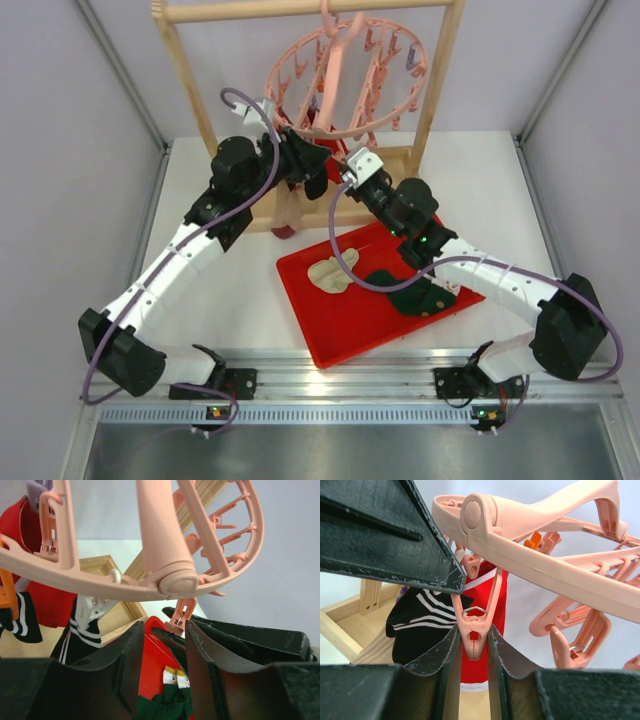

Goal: Clip the socks to the hanger
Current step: Open the clamp at the hanger.

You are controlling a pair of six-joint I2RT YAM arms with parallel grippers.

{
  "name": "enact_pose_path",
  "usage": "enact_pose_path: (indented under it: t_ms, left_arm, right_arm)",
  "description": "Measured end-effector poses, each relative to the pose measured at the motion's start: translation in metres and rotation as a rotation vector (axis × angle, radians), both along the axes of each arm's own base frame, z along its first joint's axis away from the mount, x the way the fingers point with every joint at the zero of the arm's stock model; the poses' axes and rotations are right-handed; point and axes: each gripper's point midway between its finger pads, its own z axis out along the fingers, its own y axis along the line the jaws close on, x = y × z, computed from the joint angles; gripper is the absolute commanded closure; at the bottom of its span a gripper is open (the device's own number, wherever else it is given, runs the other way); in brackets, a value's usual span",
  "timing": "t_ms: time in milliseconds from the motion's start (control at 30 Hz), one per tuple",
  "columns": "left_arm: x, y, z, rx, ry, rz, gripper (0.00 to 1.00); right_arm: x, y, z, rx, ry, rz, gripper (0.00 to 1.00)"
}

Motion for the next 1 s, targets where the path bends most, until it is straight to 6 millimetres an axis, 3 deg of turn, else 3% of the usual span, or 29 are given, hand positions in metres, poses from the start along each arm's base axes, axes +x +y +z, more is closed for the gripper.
enact_pose_path:
  t_ms: [333,400,500,600,800,1000]
  left_arm:
    - [0.007,-0.004,-0.007,-0.008,0.048,0.009,0.63]
    - [0.009,-0.006,-0.008,-0.011,0.054,0.006,0.74]
    - [0.008,-0.008,-0.008,-0.010,0.053,-0.004,0.88]
    - [0.008,-0.008,-0.007,0.003,0.038,-0.006,1.00]
    - [0.018,0.005,-0.001,0.045,-0.024,0.016,1.00]
    - [0.020,0.008,-0.003,0.071,-0.051,-0.029,1.00]
  right_arm:
    - [0.000,0.000,-0.003,-0.008,0.009,-0.005,1.00]
    - [0.000,0.000,-0.003,-0.009,0.009,-0.003,0.99]
    - [-0.001,0.001,-0.006,-0.017,0.017,0.006,0.79]
    - [-0.002,0.003,-0.008,-0.016,0.033,0.034,0.69]
    - [-0.003,0.004,-0.007,0.028,0.169,0.202,0.58]
    - [0.000,-0.008,0.016,0.151,0.291,0.347,0.56]
